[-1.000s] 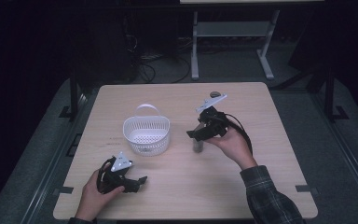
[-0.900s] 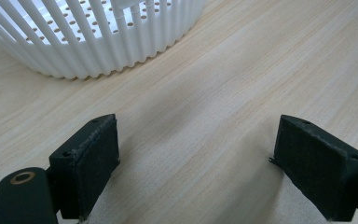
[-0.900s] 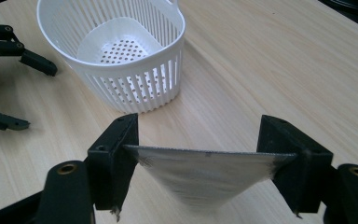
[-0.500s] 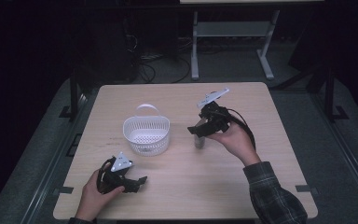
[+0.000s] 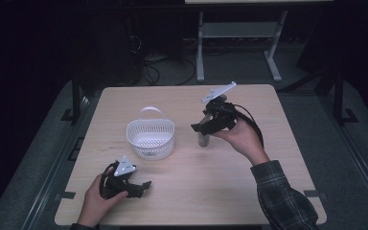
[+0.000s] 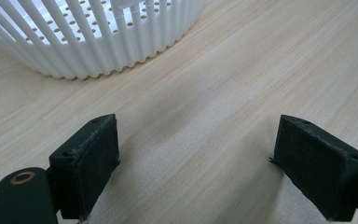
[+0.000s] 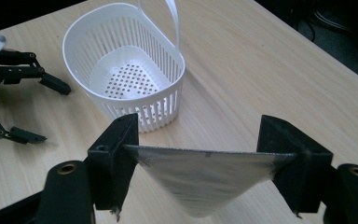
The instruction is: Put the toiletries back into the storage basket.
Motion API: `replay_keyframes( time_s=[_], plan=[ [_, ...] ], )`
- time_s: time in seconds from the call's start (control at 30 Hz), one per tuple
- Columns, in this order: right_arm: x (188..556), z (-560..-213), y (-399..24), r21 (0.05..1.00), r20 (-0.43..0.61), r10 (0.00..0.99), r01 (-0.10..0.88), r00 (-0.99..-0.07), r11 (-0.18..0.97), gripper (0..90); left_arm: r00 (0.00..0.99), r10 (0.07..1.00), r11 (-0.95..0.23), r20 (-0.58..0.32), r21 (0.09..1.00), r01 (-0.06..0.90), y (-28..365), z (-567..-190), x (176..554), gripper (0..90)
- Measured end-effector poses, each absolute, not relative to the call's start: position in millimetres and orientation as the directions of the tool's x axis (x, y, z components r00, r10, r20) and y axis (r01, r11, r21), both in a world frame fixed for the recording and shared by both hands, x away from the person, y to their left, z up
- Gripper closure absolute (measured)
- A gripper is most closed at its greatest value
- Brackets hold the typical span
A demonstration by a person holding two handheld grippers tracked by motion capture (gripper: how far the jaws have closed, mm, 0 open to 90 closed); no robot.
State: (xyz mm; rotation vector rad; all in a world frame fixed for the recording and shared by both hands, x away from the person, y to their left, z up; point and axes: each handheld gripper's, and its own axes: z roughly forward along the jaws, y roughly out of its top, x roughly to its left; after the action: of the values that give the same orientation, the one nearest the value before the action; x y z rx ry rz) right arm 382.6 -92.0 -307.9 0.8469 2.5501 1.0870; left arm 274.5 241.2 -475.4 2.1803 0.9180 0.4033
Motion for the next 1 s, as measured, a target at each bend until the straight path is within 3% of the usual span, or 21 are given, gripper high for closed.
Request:
replay_keyframes(
  time_s=[1.0],
  plan=[
    [384.5,-267.8,-71.9,0.752,-0.039,0.560,0.345,-0.828,0.562,29.7,0.698,0.716,-0.483,0.004,0.724,0.492,241.3,-475.4,274.4,12.9]
  ],
)
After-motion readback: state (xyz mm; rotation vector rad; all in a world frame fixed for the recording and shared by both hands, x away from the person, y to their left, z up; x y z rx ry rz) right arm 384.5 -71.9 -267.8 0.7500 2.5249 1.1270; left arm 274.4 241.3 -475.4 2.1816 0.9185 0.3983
